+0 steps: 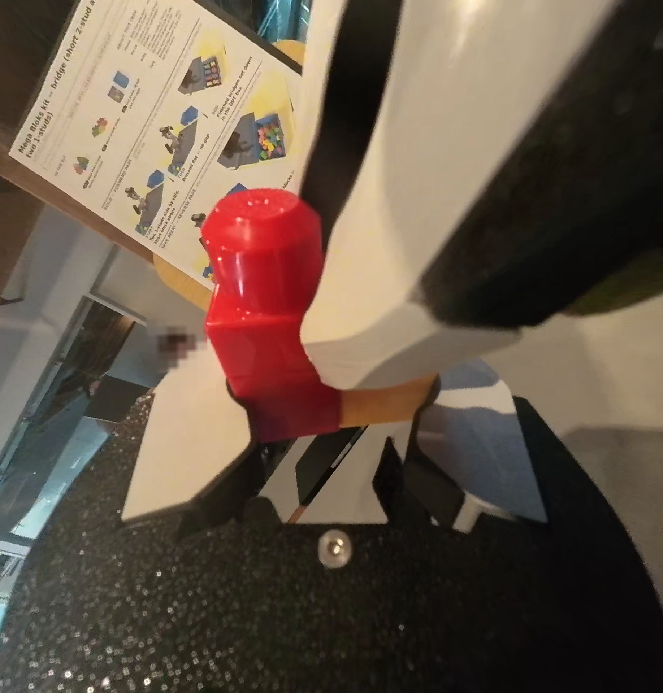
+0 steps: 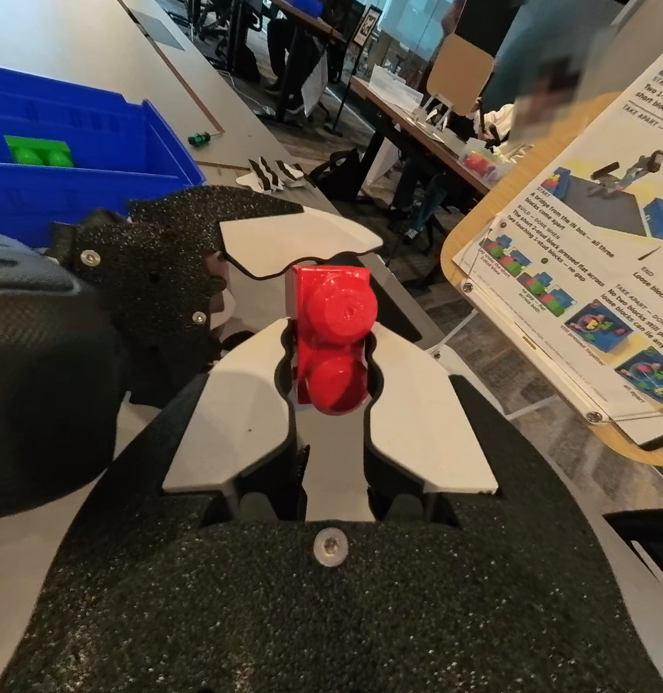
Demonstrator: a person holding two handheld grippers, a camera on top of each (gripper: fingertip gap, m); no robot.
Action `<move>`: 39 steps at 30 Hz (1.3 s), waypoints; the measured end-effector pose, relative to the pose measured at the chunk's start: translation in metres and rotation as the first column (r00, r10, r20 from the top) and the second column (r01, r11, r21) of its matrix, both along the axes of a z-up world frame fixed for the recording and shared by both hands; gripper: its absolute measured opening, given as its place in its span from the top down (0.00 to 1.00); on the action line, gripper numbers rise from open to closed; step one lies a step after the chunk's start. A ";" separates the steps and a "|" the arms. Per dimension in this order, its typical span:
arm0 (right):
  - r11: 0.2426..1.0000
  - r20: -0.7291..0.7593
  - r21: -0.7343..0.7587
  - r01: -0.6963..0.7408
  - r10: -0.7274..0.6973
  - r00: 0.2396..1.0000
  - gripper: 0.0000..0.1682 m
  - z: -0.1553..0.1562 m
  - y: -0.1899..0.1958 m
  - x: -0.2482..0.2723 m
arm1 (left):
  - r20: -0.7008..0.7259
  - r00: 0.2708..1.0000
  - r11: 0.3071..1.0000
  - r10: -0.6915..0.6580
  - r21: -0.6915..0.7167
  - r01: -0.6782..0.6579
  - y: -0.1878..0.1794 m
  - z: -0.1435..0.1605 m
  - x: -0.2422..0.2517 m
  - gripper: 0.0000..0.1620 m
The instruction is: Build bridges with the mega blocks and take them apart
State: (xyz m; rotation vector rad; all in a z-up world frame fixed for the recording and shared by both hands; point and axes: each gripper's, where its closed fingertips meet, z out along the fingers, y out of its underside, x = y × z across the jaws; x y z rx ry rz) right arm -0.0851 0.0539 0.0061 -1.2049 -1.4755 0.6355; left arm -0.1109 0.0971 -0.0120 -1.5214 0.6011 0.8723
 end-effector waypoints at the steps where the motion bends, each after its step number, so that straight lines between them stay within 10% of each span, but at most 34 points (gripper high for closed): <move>1: 1.000 0.005 -0.005 -0.001 0.001 1.000 0.79 0.000 0.000 0.001 | -0.002 1.000 1.000 -0.005 0.000 0.005 0.000 0.000 0.001 0.42; 13: 0.998 -0.110 -0.052 0.026 -0.032 0.993 0.80 0.034 0.025 0.038 | 0.266 0.956 0.987 -0.126 -0.065 0.149 -0.004 0.000 -0.009 0.23; 21: 0.965 -0.195 0.032 0.260 -0.249 0.949 0.80 0.086 0.053 0.210 | 0.378 0.909 0.981 -0.174 -0.016 0.195 -0.017 0.019 -0.016 0.29; 26: 0.925 0.154 0.091 0.370 -0.380 0.912 0.79 0.042 0.102 0.313 | 0.482 0.847 0.966 -0.225 -0.005 0.260 -0.017 0.019 -0.008 0.30; 39: 0.994 0.772 -0.061 -0.093 0.106 0.627 0.79 -0.140 0.086 0.389 | 0.581 0.772 0.923 -0.257 -0.089 0.374 -0.002 -0.011 0.028 0.30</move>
